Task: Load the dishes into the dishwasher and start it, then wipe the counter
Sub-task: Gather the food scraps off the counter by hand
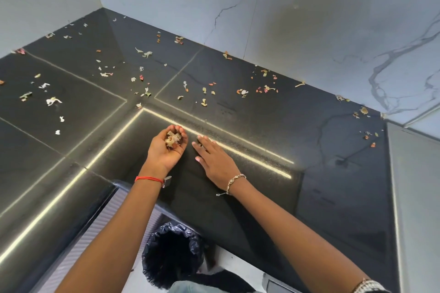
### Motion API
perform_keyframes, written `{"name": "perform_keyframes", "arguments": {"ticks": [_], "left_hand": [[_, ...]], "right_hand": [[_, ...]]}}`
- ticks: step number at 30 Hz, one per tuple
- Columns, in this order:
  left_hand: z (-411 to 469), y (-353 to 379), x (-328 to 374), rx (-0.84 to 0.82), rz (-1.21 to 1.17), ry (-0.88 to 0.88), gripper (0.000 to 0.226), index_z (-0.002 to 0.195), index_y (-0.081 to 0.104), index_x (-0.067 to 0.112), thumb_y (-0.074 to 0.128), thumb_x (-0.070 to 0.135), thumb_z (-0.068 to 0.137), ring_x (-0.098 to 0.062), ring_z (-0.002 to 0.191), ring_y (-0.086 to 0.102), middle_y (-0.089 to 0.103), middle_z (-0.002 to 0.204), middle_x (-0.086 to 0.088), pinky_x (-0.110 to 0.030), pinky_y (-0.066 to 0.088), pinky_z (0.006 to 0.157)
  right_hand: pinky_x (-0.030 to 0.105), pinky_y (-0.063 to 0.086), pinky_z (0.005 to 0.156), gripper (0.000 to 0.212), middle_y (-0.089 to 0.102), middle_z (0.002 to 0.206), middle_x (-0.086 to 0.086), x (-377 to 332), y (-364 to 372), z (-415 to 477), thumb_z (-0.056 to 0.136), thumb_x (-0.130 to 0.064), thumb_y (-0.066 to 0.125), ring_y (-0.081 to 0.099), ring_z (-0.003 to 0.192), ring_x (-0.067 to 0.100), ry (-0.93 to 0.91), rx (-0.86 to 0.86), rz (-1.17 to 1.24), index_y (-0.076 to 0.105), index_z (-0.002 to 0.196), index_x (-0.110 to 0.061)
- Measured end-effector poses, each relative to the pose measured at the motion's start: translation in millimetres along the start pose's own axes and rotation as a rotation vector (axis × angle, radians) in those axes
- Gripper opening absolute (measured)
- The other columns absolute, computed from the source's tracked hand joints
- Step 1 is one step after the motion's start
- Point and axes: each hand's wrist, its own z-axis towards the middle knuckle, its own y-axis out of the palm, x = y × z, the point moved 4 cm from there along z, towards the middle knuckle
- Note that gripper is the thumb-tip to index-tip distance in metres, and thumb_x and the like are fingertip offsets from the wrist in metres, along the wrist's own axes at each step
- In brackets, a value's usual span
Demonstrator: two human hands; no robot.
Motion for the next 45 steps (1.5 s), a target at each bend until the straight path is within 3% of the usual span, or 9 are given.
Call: {"name": "perform_keyframes", "arguments": {"ticks": [6, 10, 13, 16, 25, 29, 34, 39, 45], "left_hand": [[-0.6, 0.1, -6.8, -0.008, 0.010, -0.040, 0.027, 0.076, 0.052, 0.006, 0.037, 0.011, 0.097, -0.013, 0.053, 0.057, 0.057, 0.060, -0.004, -0.021, 0.052, 0.052], [-3.9, 1.5, -9.8, -0.011, 0.019, -0.051, 0.027, 0.076, 0.052, 0.006, 0.036, 0.011, 0.097, -0.013, 0.055, 0.055, 0.056, 0.062, -0.004, -0.021, 0.052, 0.052], [-7.7, 1.3, -10.7, -0.011, 0.027, -0.064, 0.027, 0.076, 0.053, 0.006, 0.037, 0.011, 0.097, -0.014, 0.053, 0.056, 0.056, 0.062, -0.004, -0.022, 0.052, 0.052], [-11.5, -1.9, -13.0, -0.013, 0.038, -0.081, 0.028, 0.075, 0.053, 0.006, 0.037, 0.012, 0.097, -0.014, 0.052, 0.057, 0.057, 0.061, -0.005, -0.022, 0.052, 0.051], [-26.5, -6.9, -43.2, 0.007, 0.112, -0.144, 0.028, 0.080, 0.056, 0.003, 0.036, 0.011, 0.098, -0.020, 0.056, 0.066, 0.065, 0.064, -0.010, -0.025, 0.057, 0.055], [-30.6, 2.6, -79.8, -0.013, 0.149, -0.234, 0.030, 0.082, 0.057, 0.002, 0.035, 0.013, 0.100, -0.025, 0.060, 0.069, 0.067, 0.069, -0.014, -0.031, 0.057, 0.057], [-24.5, 8.4, -112.2, 0.001, 0.195, -0.320, 0.027, 0.081, 0.060, 0.001, 0.042, 0.013, 0.097, -0.012, 0.061, 0.063, 0.067, 0.065, -0.009, -0.018, 0.052, 0.063], [-24.2, 21.2, -119.6, 0.005, 0.200, -0.282, 0.028, 0.076, 0.057, 0.000, 0.040, 0.009, 0.096, -0.014, 0.061, 0.061, 0.062, 0.059, -0.008, -0.020, 0.053, 0.051], [2.6, 33.6, -146.3, 0.014, 0.192, -0.311, 0.024, 0.081, 0.058, 0.003, 0.042, 0.011, 0.096, -0.015, 0.060, 0.064, 0.063, 0.068, -0.007, -0.022, 0.055, 0.061]], "right_hand": [[0.025, 0.021, 0.115, 0.062, 0.012, 0.157, 0.000, 15.5, -2.8, -30.1, 0.090, 0.014, 0.031, 0.005, 0.145, 0.012, -0.111, -0.049, -0.003, 0.024, 0.146, -0.011], [0.021, 0.021, 0.112, 0.048, 0.036, 0.148, 0.010, 17.8, -8.3, -49.1, 0.090, 0.012, 0.035, 0.030, 0.139, 0.019, -0.127, 0.036, -0.028, 0.043, 0.136, 0.000], [0.023, 0.056, 0.079, 0.038, 0.067, 0.101, 0.008, 15.5, -6.2, -62.4, 0.082, 0.000, 0.035, 0.067, 0.093, 0.023, -0.185, 0.217, -0.124, 0.070, 0.097, 0.001], [0.021, 0.052, 0.054, 0.039, 0.062, 0.079, 0.000, 17.7, -4.1, -74.6, 0.082, -0.007, 0.031, 0.062, 0.071, 0.015, -0.209, 0.282, -0.237, 0.070, 0.077, -0.006], [0.005, 0.047, 0.073, 0.008, 0.073, 0.084, 0.009, 51.0, -66.0, -83.9, 0.077, -0.001, 0.071, 0.062, 0.072, 0.006, 0.507, 0.775, 0.616, 0.075, 0.084, -0.003], [0.015, 0.052, 0.076, 0.011, 0.073, 0.086, 0.006, 8.9, -83.7, -84.4, 0.076, 0.000, 0.071, 0.067, 0.077, 0.009, 0.324, 0.750, 0.637, 0.075, 0.085, -0.005], [-0.002, 0.039, 0.072, 0.025, 0.073, 0.093, 0.009, -15.0, -76.6, -82.0, 0.084, 0.007, 0.057, 0.064, 0.083, 0.009, 0.221, 0.608, 0.426, 0.073, 0.099, -0.005], [0.006, 0.048, 0.074, 0.021, 0.073, 0.087, 0.009, 6.8, -91.4, -80.5, 0.073, 0.010, 0.065, 0.070, 0.081, 0.017, 0.251, 0.755, 0.505, 0.074, 0.087, -0.003], [0.026, 0.052, 0.078, 0.023, 0.071, 0.094, 0.015, 29.0, -98.8, -80.2, 0.077, 0.014, 0.058, 0.067, 0.087, 0.026, 0.173, 0.608, 0.457, 0.073, 0.088, 0.001]]}}
